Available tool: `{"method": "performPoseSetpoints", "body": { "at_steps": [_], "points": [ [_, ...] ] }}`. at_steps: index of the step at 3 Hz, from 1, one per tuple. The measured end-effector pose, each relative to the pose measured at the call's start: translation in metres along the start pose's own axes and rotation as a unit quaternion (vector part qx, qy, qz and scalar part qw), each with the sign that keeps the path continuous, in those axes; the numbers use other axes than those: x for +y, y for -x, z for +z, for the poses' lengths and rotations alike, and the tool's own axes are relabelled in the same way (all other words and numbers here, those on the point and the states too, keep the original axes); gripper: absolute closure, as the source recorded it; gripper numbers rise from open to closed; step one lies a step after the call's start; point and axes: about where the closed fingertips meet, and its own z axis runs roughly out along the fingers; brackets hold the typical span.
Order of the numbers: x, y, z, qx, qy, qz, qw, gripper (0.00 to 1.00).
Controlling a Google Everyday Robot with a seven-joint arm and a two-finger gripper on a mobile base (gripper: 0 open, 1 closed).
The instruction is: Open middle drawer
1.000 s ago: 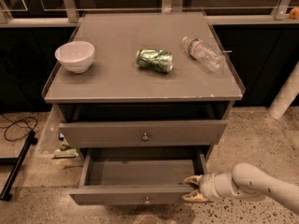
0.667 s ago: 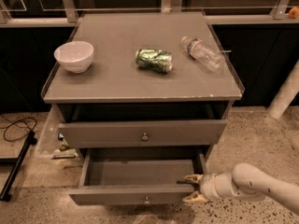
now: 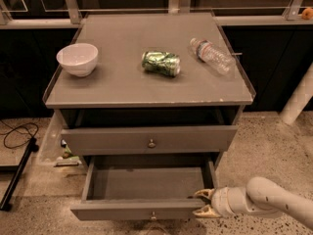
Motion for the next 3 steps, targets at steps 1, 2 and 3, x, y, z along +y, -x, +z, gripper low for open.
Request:
{"method": "performPoseSetpoints", "body": {
  "at_steps": [1,2,3],
  "points": [
    [0.0102,-0.0025,-0.0034,-0.001,-0.001,0.0,1.0,1.0],
    [0.0103,-0.0017,-0.0043,-0.001,-0.001,0.0,1.0,1.0],
    [0.0183,-0.0047,-0.0054,-0.003,-0.002,0.002,1.0,1.0]
  ]
}}
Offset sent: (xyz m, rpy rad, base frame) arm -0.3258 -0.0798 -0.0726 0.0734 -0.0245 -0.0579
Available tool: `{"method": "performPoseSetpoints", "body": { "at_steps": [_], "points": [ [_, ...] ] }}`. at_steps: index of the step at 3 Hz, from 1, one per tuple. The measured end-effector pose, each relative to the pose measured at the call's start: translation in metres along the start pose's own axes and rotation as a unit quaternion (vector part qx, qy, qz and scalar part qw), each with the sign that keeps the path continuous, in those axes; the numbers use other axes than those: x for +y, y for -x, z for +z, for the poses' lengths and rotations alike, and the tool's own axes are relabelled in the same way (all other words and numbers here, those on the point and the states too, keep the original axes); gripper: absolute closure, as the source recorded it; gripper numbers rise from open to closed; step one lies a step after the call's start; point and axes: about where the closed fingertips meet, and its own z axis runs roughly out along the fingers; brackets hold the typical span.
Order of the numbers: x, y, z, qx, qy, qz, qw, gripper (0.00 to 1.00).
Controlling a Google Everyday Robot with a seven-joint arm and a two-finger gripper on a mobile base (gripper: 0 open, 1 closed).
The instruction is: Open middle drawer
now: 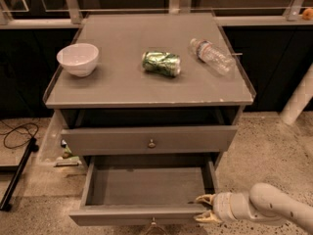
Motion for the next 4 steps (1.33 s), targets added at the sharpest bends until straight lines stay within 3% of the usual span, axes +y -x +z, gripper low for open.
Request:
{"method": "performPoseSetpoints", "body": {
  "at_steps": [2,3,4],
  "points": [
    [0.0029,0.0028,-0.0005,-0.001,0.0,-0.002,1.0,1.0],
    [0.0029,0.0028,-0.0005,-0.001,0.0,-0.002,1.0,0.85],
    [0.003,0.0028,-0.0005,-0.001,0.0,-0.002,1.0,0.64]
  ]
}}
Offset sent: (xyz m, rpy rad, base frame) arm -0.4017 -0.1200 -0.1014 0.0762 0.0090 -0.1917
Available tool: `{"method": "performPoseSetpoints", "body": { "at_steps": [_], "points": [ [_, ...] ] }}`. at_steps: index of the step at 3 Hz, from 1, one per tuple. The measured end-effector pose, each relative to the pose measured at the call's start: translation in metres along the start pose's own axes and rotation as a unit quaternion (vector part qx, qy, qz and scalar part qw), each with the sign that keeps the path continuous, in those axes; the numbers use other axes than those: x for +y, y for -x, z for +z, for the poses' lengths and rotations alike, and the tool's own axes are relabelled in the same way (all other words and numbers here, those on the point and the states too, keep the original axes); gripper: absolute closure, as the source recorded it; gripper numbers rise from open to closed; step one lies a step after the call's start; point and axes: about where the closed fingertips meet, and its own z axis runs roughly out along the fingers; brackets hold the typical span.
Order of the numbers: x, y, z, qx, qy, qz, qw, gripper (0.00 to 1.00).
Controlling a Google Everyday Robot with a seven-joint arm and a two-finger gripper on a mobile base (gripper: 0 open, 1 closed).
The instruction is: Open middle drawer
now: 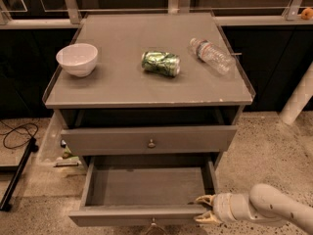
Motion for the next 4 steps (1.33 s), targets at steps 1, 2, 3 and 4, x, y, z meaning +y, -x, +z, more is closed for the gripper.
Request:
{"method": "performPoseSetpoints", "body": {
  "at_steps": [1,2,3,4],
  "points": [
    [0.0,0.0,0.0,0.0,0.0,0.0,1.0,0.4],
    [0.0,0.0,0.0001,0.0,0.0,0.0,1.0,0.17],
    [0.0001,0.0001,0.0001,0.0,0.0,0.0,1.0,0.0],
    [0.0001,0.0001,0.0001,0.0,0.0,0.0,1.0,0.0]
  ]
}}
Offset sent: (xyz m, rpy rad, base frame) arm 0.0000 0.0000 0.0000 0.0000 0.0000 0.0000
